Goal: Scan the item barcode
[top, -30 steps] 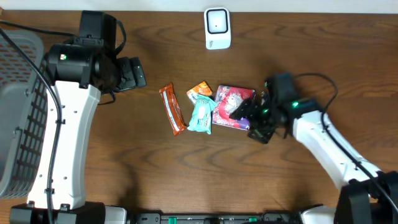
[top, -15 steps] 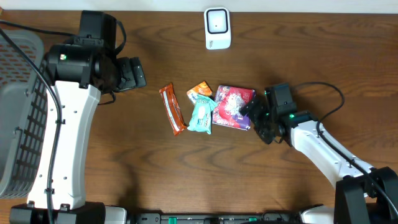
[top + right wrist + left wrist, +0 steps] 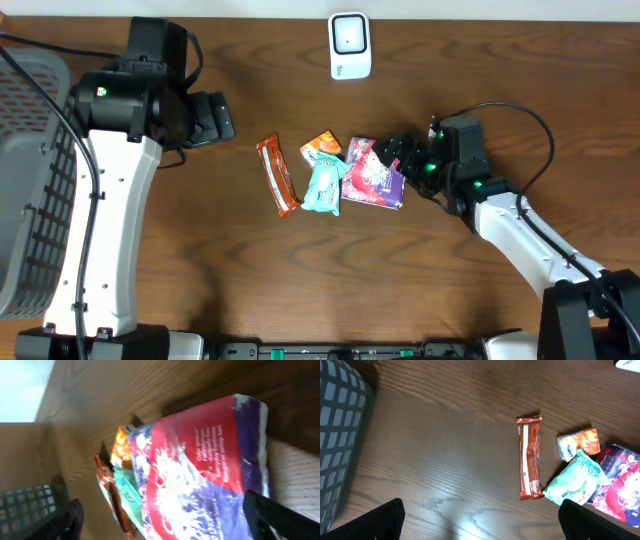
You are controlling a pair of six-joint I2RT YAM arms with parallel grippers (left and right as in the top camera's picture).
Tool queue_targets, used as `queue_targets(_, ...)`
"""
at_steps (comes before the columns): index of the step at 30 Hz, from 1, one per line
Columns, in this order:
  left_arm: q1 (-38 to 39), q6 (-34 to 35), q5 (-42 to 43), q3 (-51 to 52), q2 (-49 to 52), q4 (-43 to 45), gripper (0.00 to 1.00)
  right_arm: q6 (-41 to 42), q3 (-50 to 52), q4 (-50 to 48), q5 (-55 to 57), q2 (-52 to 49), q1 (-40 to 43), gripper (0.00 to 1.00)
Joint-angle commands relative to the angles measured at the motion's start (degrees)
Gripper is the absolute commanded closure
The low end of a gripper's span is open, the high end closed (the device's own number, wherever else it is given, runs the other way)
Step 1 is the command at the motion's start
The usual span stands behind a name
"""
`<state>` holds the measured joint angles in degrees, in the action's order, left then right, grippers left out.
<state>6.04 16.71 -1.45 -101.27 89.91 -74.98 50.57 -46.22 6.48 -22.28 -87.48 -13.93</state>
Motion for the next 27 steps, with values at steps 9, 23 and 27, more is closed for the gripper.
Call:
queue_targets(9,-0.2,0.5,0.0,0.1,0.4,-0.2,0.02,20.8,0.1,9.7,-0.2,-0.9,-6.1,0.03)
queue_targets(23,-0.2,0.5,0.0,0.1,0.4,-0.2,0.02,23.5,0.2,14.0,14.4,-3.0,-11.9,0.02)
queue_targets(27,-0.2,0.5,0.0,0.1,0.4,-0.2,0.02,22.3,0.2,13.8,16.9,-2.7,-9.4,0.07)
